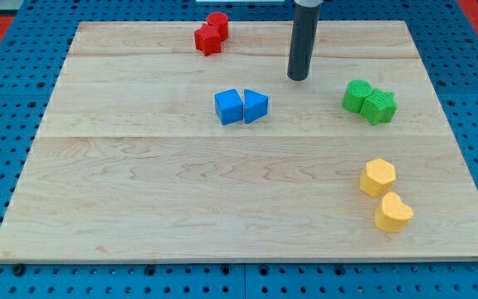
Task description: Move red blocks into blue blocks
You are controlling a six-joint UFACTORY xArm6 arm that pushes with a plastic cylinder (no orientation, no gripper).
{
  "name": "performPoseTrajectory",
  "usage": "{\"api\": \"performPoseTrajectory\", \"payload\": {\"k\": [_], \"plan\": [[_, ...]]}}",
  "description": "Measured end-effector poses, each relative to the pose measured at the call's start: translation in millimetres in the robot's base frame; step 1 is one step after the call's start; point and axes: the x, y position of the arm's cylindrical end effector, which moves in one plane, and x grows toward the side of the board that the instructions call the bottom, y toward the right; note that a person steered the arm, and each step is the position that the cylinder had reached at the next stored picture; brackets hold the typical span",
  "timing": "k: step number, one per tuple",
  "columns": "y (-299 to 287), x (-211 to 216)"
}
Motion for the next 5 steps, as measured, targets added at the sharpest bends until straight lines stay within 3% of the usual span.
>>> {"api": "performPoseTrajectory", "payload": {"k": [2, 3, 4, 5], "plan": [[-7, -25], [-14, -102], [-34, -131], [-57, -131]]}}
